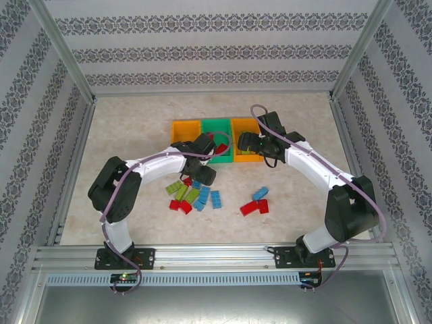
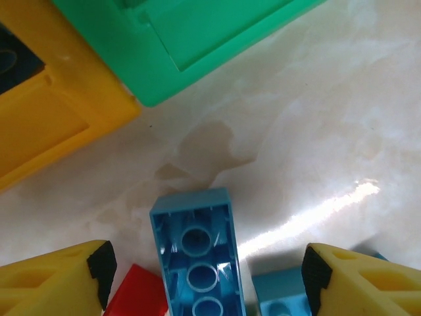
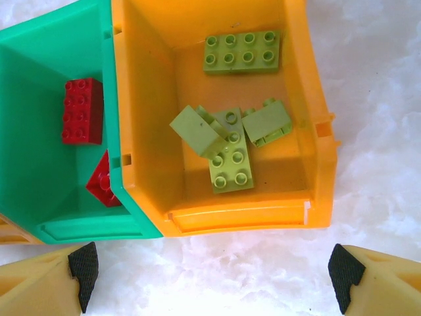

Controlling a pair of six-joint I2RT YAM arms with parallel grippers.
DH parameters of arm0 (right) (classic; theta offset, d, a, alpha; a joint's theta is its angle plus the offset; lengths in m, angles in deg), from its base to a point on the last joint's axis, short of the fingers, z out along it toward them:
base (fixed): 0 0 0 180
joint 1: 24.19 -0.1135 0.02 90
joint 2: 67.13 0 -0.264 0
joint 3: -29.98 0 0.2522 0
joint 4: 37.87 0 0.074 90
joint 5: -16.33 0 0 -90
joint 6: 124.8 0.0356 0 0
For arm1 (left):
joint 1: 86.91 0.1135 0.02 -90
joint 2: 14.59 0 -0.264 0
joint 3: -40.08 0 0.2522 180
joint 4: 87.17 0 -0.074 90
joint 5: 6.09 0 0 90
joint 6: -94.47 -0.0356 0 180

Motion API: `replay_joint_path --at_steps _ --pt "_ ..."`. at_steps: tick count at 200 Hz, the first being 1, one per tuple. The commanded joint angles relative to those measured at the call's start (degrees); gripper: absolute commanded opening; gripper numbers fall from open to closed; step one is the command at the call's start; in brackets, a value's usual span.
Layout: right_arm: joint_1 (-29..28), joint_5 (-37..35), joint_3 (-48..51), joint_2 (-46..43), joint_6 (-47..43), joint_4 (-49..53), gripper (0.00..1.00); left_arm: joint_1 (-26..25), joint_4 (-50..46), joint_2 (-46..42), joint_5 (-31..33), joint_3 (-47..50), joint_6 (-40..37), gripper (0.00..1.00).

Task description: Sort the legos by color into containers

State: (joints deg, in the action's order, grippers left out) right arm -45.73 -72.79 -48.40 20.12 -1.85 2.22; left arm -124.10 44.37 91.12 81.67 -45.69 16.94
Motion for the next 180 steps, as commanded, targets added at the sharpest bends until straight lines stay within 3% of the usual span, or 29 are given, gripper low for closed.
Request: replay_joint_path --at_steps 1,31,60,122,180 --pt "1.11 -0.6 1.15 -1.81 0.89 -0.68 0.93 -0.78 -3.94 2.6 1.93 -2.63 0.81 0.72" --pt "1.47 -0.45 1.63 -2.13 1.11 -0.67 0.94 -0.87 -4.33 5.08 1.69 -4.18 1.3 0.64" --pt "1.84 -0.45 2.21 -2.52 1.1 -0.66 0.94 -0.95 -4.22 5.63 1.55 -4.59 1.32 0.47" --pt "2.79 0.68 3.17 -3.21 1.2 -1.06 0.94 -1.14 -4.24 5.06 1.44 -4.37 1.92 0.27" --pt "2.47 -2.71 7.37 -6.13 0.59 -2.22 0.93 -0.79 -3.8 -5.53 7.78 -6.45 3.79 0.25"
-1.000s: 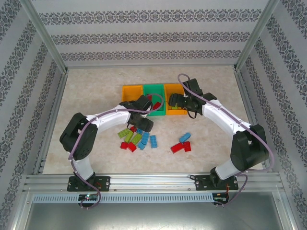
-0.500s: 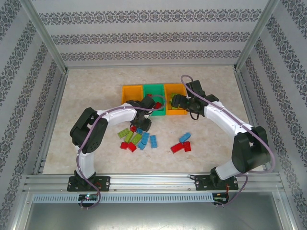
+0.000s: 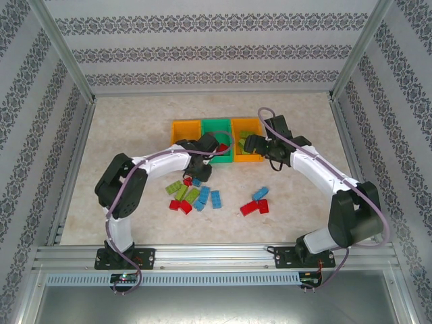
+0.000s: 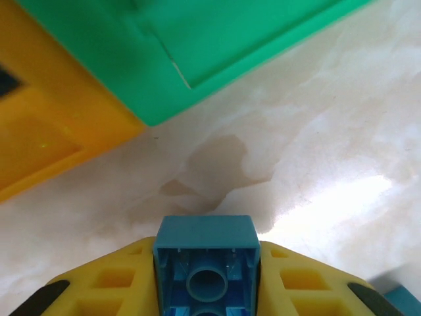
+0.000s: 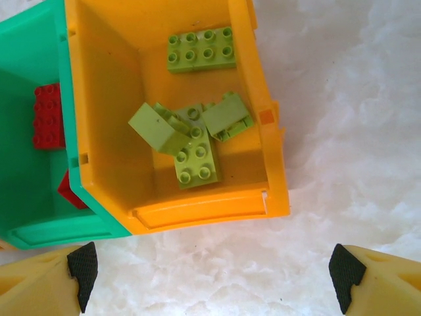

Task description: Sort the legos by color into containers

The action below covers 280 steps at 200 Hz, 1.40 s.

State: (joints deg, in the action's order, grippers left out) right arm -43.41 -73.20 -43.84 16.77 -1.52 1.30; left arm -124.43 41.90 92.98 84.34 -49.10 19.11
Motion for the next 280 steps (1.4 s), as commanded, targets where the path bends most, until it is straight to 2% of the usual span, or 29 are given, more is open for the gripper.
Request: replay_joint_path --at_steps 1,29,48,89,96,151,175,191,209,255,280 --pt "0.11 -2.3 2.9 -2.82 0.19 -1.36 0.93 -0.41 -1.33 -7.55 5.29 -3.1 1.58 0.25" --pt "-0.94 -3.71 4.91 -4.29 -1.61 0.24 0.93 1.93 -1.02 -11.31 7.99 -5.1 1.14 0.25" --pt "-2.33 -6.11 6.36 -5.27 -1.55 2.6 0.93 5.96 -1.01 -11.04 8.0 -6.82 0.83 0.25" --pt "-5.24 -8.46 9.96 -6.86 1.91 7.88 0.91 14.69 -0.56 -4.19 1.62 -11.26 1.88 0.23" --pt "-5.45 -8.75 10.42 -7.11 2.92 9.37 0.91 15.67 -0.66 -2.68 0.87 -12.25 2.53 0.25" --pt "-6.65 -3.45 17.54 -11.93 5.09 12.03 0.85 18.0 -1.61 6.67 -3.16 -20.17 4.35 0.29" --pt "-6.79 -2.56 18.22 -12.19 5.67 13.25 0.85 18.0 -2.93 8.71 -3.44 -22.55 5.09 0.36" --pt "-6.69 -0.7 17.88 -11.12 7.41 12.9 0.85 17.93 -3.15 8.71 -3.15 -22.43 5.66 0.5" --pt "-6.77 1.62 17.43 -9.13 9.99 12.35 0.85 17.99 -3.43 7.94 -2.73 -21.81 6.09 0.61" --pt "-6.92 3.34 16.29 -4.45 12.73 11.42 0.8 17.78 -0.81 2.54 -2.52 -16.75 5.77 0.76" --pt "-7.14 3.52 15.5 -2.77 13.34 11.08 0.73 17.49 1.23 -1.47 -2.66 -13.07 5.19 0.84"
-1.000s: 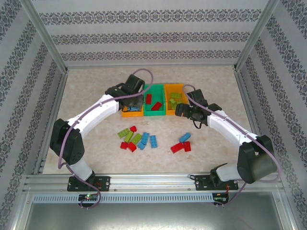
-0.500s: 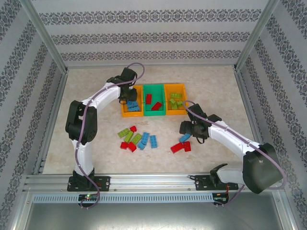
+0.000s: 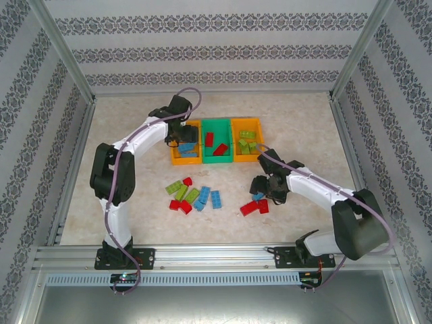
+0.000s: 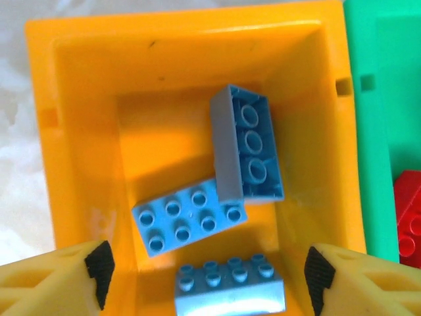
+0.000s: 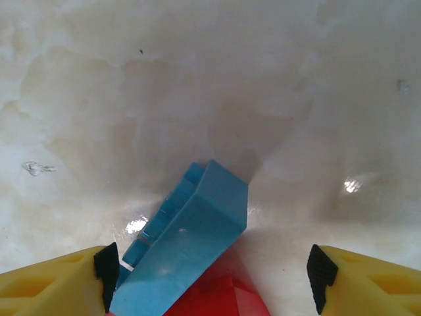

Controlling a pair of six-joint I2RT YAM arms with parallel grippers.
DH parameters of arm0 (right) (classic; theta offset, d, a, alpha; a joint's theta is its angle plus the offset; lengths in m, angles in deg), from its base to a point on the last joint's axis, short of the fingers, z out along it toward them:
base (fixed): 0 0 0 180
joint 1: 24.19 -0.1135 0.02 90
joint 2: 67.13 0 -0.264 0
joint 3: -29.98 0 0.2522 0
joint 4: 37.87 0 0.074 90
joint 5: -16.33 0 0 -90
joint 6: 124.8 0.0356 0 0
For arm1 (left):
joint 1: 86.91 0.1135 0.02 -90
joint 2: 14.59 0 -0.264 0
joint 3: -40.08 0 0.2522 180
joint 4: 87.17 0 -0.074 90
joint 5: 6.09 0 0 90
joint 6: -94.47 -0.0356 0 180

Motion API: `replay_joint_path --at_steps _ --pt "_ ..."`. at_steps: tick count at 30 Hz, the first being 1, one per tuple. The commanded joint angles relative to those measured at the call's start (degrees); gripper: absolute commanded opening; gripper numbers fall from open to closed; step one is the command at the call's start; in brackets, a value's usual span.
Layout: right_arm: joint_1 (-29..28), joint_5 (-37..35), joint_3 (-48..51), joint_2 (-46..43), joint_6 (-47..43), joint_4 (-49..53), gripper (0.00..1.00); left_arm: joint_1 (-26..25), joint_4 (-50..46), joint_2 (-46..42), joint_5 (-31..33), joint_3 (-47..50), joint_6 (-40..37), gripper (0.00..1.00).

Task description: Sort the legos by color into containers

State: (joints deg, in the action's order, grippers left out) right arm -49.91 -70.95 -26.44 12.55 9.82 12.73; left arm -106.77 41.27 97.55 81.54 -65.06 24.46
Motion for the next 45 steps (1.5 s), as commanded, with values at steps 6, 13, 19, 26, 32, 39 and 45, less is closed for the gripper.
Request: replay_joint_path --at_steps 6,13,19,26,32,39,45 --pt "-0.71 1.58 -3.25 3.98 2.31 -1.72 0.57 -0.27 5.37 -11.81 0.31 8.98 -0.3 1.0" --pt "-1.22 1.03 -5.71 6.66 2.58 -2.39 0.49 -0.27 6.08 -16.68 3.1 13.79 -1.14 1.0" --pt "-2.27 -2.5 -7.95 3.64 2.4 -1.76 0.32 -0.27 7.51 -21.4 3.87 18.59 0.19 1.0" --pt "-3.15 -3.67 -11.85 3.33 1.14 1.03 0.26 -0.22 7.28 -27.0 6.47 23.39 1.26 0.99" --pt "-5.06 -2.34 -15.19 4.25 -0.41 -0.41 0.21 -0.1 6.29 -28.97 8.76 24.69 1.05 1.0" --pt "-9.94 1.37 -25.07 11.89 -3.18 1.8 0.21 -0.07 6.29 -29.8 8.62 25.72 1.29 0.99" --pt "-10.51 -2.31 -25.13 13.1 -2.72 3.69 0.46 -0.06 5.6 -31.1 9.09 26.84 0.77 0.99"
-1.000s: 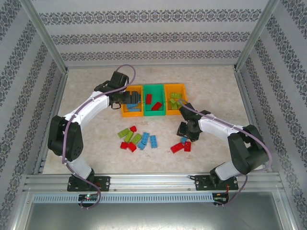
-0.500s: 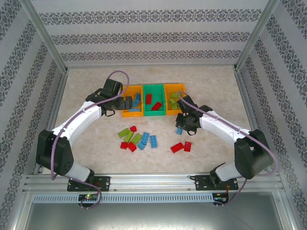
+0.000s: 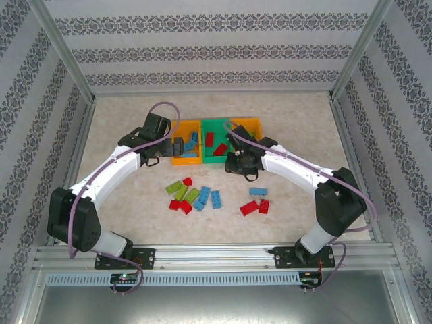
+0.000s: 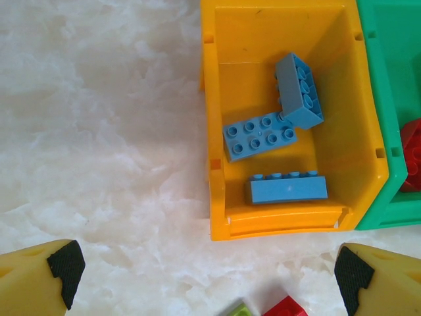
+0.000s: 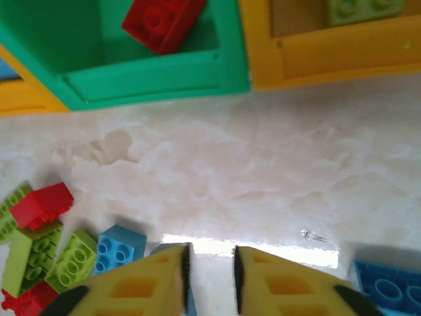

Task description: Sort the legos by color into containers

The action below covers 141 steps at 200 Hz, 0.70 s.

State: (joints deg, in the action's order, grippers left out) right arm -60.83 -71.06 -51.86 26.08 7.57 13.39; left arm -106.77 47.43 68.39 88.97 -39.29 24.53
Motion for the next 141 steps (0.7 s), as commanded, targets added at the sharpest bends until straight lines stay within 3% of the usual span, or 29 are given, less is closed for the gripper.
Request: replay_joint_path --at_steps 1,15,29,60,141 --pt "1.02 -2.74 0.8 -0.93 -0.37 3.86 0.52 -0.05 -0.66 -2.08 1.86 1.3 0.6 0.99" --pt "2.85 -3.55 2.95 -2.6 -0.4 5.22 0.62 0.05 -0.63 -2.18 1.88 1.77 0.32 0.99" --pt "3.97 -4.39 6.13 -5.1 -1.36 5.44 0.8 0.08 -0.38 -2.09 1.62 2.22 0.31 0.99" --pt "4.3 -4.99 11.37 -8.17 -2.62 5.94 0.97 0.02 0.41 -1.71 0.53 2.91 0.89 1.0" --pt "3.61 -2.69 12.91 -1.99 -2.84 6.59 0.98 0.08 0.5 -1.81 0.61 3.66 0.64 0.99"
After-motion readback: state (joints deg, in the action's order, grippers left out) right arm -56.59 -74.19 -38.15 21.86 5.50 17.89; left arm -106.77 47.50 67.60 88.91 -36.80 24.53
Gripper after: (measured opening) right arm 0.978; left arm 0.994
